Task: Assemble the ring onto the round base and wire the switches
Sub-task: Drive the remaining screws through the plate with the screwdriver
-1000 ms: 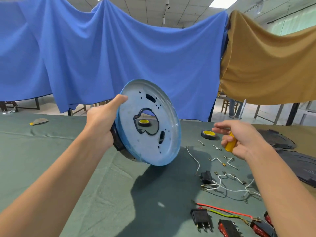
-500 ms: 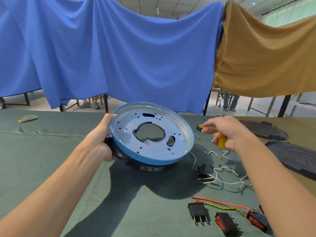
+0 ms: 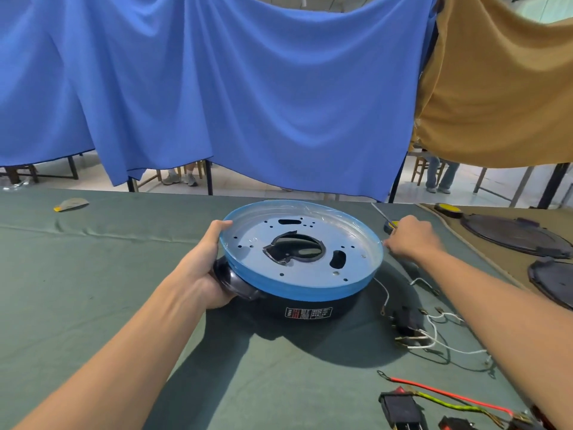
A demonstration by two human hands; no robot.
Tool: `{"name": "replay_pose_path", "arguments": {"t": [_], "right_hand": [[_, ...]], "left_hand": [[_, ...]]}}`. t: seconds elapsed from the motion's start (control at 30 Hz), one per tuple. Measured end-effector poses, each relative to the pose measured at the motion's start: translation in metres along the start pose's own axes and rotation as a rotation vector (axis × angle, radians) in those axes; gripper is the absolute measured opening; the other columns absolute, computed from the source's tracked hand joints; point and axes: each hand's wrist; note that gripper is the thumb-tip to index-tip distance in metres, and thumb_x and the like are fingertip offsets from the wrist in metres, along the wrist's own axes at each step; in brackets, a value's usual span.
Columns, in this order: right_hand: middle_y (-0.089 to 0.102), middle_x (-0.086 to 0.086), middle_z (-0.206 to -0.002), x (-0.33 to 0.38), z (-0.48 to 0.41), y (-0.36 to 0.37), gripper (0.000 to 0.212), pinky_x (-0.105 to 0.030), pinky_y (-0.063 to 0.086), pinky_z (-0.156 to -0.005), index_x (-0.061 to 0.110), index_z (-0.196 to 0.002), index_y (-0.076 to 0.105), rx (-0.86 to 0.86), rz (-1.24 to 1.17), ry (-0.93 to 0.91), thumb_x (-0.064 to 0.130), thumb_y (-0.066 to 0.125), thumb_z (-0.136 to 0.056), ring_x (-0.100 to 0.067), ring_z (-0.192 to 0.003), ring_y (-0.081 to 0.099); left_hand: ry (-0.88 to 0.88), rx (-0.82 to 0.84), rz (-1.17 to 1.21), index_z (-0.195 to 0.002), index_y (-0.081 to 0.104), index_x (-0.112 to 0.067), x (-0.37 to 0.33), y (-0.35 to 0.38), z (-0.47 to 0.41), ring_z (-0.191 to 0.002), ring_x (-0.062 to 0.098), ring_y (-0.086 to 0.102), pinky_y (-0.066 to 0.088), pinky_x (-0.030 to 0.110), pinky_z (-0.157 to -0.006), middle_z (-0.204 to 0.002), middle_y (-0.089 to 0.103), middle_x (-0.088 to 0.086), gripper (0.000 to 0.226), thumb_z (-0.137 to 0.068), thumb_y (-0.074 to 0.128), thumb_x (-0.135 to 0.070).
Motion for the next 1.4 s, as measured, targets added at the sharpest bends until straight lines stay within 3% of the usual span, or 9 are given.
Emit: {"name": "replay_pose_path", "arguments": {"t": [0.17, 0.43, 0.63, 0.77, 0.87, 1.03, 1.17, 1.3, 1.4], "right_hand": [[0.046, -0.005, -0.07, 0.0, 0.003, 0.017, 0.03, -0.034, 0.042, -0.06, 0.018, -0.066, 0.041, -0.076, 0.088, -0.012, 0.016, 0.06, -0.089, -0.028, -0.071, 0.053], [0.054, -0.012, -0.082, 0.011, 0.012, -0.002, 0.014, -0.035, 0.043, -0.063, 0.008, -0.082, 0.051, -0.137, 0.038, 0.017, 0.017, 0.059, -0.09, -0.032, -0.077, 0.053], [0.064, -0.01, -0.09, 0.033, 0.028, -0.047, 0.01, -0.031, 0.04, -0.065, 0.008, -0.086, 0.064, -0.173, -0.222, -0.205, 0.015, 0.059, -0.092, -0.024, -0.078, 0.052], [0.064, 0.005, -0.08, 0.067, 0.065, -0.067, 0.013, -0.029, 0.04, -0.067, 0.023, -0.074, 0.065, -0.064, -0.369, -0.382, 0.019, 0.067, -0.086, -0.018, -0.081, 0.058], [0.07, 0.002, -0.079, 0.093, 0.091, -0.064, 0.015, -0.027, 0.049, -0.061, 0.023, -0.069, 0.068, 0.091, -0.461, -0.476, 0.015, 0.07, -0.081, -0.016, -0.077, 0.062], [0.064, 0.01, -0.073, 0.126, 0.118, -0.048, 0.017, -0.004, 0.037, -0.047, 0.022, -0.076, 0.073, 0.255, -0.348, -0.624, 0.01, 0.067, -0.085, 0.0, -0.068, 0.055], [0.069, -0.002, -0.087, 0.144, 0.124, -0.039, 0.01, -0.011, 0.041, -0.058, 0.015, -0.087, 0.075, 0.266, -0.28, -0.691, 0.01, 0.067, -0.086, -0.012, -0.083, 0.06], [0.062, 0.002, -0.078, 0.157, 0.123, -0.031, 0.014, -0.019, 0.039, -0.06, 0.017, -0.081, 0.072, 0.272, -0.21, -0.716, 0.007, 0.064, -0.086, -0.016, -0.09, 0.049], [0.066, -0.002, -0.087, 0.163, 0.119, -0.025, 0.015, -0.025, 0.042, -0.07, 0.018, -0.08, 0.072, 0.273, -0.176, -0.719, 0.006, 0.065, -0.086, -0.017, -0.093, 0.05]], "left_hand": [[0.002, 0.025, -0.007, -0.09, 0.066, -0.007, 0.0, -0.003, -0.004, -0.061, 0.035, 0.07, 0.058, 0.051, -0.062, -0.083, 0.073, 0.013, 0.045, -0.07, 0.077, -0.046], [0.01, 0.016, 0.006, -0.096, 0.067, -0.009, 0.001, -0.002, -0.001, -0.068, 0.034, 0.071, 0.059, 0.05, -0.063, -0.097, 0.074, 0.011, 0.049, -0.067, 0.079, -0.046], [0.027, 0.043, -0.032, -0.1, 0.068, -0.011, 0.0, -0.003, 0.007, -0.073, 0.033, 0.071, 0.06, 0.047, -0.067, -0.1, 0.074, 0.01, 0.05, -0.068, 0.08, -0.047], [0.004, 0.126, -0.099, -0.101, 0.065, -0.004, 0.003, -0.006, 0.01, -0.071, 0.033, 0.071, 0.059, 0.045, -0.065, -0.09, 0.072, 0.012, 0.056, -0.067, 0.081, -0.046], [-0.045, 0.217, -0.139, -0.112, 0.059, 0.0, 0.005, -0.012, 0.011, -0.074, 0.036, 0.072, 0.058, 0.048, -0.062, -0.092, 0.073, 0.017, 0.067, -0.069, 0.081, -0.046], [-0.1, 0.375, -0.138, -0.122, 0.055, 0.005, 0.003, -0.022, 0.009, -0.084, 0.039, 0.072, 0.058, 0.049, -0.065, -0.104, 0.071, 0.023, 0.079, -0.067, 0.081, -0.046], [-0.099, 0.392, -0.127, -0.126, 0.056, 0.004, 0.002, -0.024, 0.004, -0.093, 0.037, 0.071, 0.059, 0.05, -0.074, -0.115, 0.069, 0.022, 0.084, -0.066, 0.082, -0.05], [-0.101, 0.384, -0.112, -0.126, 0.057, 0.003, 0.001, -0.024, 0.0, -0.094, 0.036, 0.071, 0.059, 0.048, -0.077, -0.119, 0.068, 0.019, 0.088, -0.063, 0.082, -0.053], [-0.109, 0.398, -0.107, -0.123, 0.059, 0.002, 0.001, -0.022, -0.001, -0.094, 0.035, 0.071, 0.059, 0.048, -0.077, -0.121, 0.067, 0.019, 0.087, -0.062, 0.081, -0.056]]}}
Point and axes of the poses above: each hand's wrist, its own z-axis away from the middle knuckle, its own y-axis out of the palm, x = y × z
